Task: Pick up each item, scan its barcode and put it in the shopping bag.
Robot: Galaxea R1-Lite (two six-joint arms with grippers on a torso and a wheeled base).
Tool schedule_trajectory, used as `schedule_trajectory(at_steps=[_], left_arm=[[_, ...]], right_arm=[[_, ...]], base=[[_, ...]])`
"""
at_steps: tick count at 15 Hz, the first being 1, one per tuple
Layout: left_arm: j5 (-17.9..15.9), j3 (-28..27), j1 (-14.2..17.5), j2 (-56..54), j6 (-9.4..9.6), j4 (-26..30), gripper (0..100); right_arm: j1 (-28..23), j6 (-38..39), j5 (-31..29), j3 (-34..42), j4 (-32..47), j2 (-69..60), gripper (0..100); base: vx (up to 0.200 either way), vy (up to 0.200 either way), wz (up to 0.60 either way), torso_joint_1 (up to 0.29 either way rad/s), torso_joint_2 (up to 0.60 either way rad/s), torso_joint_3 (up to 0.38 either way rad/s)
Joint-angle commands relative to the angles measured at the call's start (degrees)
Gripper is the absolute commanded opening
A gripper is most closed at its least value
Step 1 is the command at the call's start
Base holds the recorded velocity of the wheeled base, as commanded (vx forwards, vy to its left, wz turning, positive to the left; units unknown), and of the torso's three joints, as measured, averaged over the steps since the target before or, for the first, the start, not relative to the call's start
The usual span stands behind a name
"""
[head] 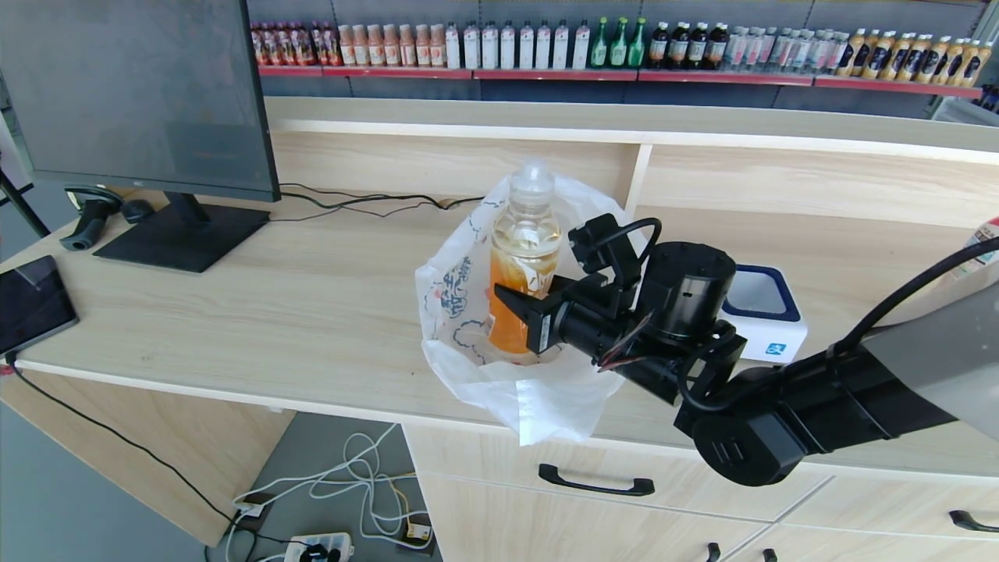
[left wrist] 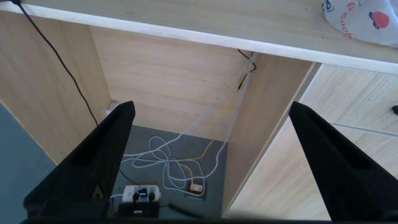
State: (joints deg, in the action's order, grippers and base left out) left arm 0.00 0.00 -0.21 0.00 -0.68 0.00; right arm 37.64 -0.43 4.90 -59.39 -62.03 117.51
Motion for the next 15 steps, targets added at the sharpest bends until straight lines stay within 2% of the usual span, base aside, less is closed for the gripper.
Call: schedule_trajectory(at_steps=[1, 2, 3, 11, 13, 15], left_arm=[[0.0, 0.0, 0.0, 0.0, -0.02, 0.0, 100], [0.0, 0.0, 0.0, 0.0, -0.02, 0.0, 100], [0.0, 0.0, 0.0, 0.0, -0.02, 0.0, 100], [0.0, 0.0, 0.0, 0.0, -0.02, 0.0, 100], [0.0, 0.0, 0.0, 0.0, 0.16, 0.0, 100], [0.0, 0.0, 0.0, 0.0, 0.16, 0.0, 100]], right_arm=[[0.1, 0.0, 0.0, 0.3, 0.2, 0.7, 0], [0.1, 0.0, -0.1, 0.9, -0.2, 0.7, 0], [0.1, 0.0, -0.1, 1.1, -0.5, 0.7, 100], [0.1, 1.6, -1.1, 2.7, -4.6, -1.4, 100], [0.1, 1.4, -1.3, 4.5, -4.9, -3.9, 100], [0.1, 1.6, -3.7, 10.3, -8.2, -7.5, 100]], base=[[0.000, 0.000, 0.00, 0.000, 0.00, 0.000], [0.000, 0.000, 0.00, 0.000, 0.00, 0.000], [0.000, 0.000, 0.00, 0.000, 0.00, 0.000], [0.000, 0.000, 0.00, 0.000, 0.00, 0.000], [0.000, 0.000, 0.00, 0.000, 0.00, 0.000], [0.000, 0.000, 0.00, 0.000, 0.00, 0.000]])
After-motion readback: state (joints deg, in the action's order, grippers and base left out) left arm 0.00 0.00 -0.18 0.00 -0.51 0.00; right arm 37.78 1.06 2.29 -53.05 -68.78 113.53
